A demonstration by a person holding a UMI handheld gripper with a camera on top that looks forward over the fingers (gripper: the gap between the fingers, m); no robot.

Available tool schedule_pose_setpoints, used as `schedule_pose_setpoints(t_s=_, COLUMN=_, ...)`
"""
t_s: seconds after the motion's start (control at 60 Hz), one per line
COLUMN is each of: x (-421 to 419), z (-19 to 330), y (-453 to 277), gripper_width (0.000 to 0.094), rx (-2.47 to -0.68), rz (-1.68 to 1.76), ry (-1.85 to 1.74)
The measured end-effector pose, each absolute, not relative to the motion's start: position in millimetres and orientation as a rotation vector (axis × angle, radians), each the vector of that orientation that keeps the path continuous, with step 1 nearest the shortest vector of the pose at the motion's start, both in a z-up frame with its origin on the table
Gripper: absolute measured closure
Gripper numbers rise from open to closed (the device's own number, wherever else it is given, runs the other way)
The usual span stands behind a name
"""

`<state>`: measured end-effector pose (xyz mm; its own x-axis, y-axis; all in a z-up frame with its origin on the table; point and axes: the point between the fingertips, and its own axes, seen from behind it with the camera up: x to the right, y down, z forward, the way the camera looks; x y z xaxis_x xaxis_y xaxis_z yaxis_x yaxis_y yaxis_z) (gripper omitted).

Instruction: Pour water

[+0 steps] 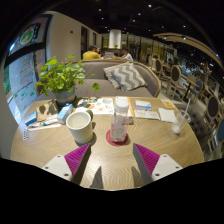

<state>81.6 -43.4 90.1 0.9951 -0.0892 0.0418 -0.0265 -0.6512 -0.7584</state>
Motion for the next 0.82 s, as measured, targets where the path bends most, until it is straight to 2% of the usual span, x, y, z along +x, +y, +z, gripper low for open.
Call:
schedule_pose_setpoints(t_s=0.183, x=43.1, z=144.9, y=-133.4, gripper_width=0.0081, rx=-2.293, rz=-0.101, ry=0.089)
schedule_pose_setpoints(t_s=0.317, x=13.8, z=168.2, y=-182.5, gripper_width=0.0082, rx=-2.294, rz=-0.061, ry=0.103)
schedule_pose_setpoints(t_s=0.533, x=0.0, z=187.8, y=-222.3, gripper_width=0.0081, rx=-2.284, rz=-0.081, ry=0.095)
schedule_pose_setpoints(t_s=0.817, x=-0.1, z=197.3, y=-227.8, gripper_width=0.0080, rx=-2.266, rz=-0.109, ry=0.082)
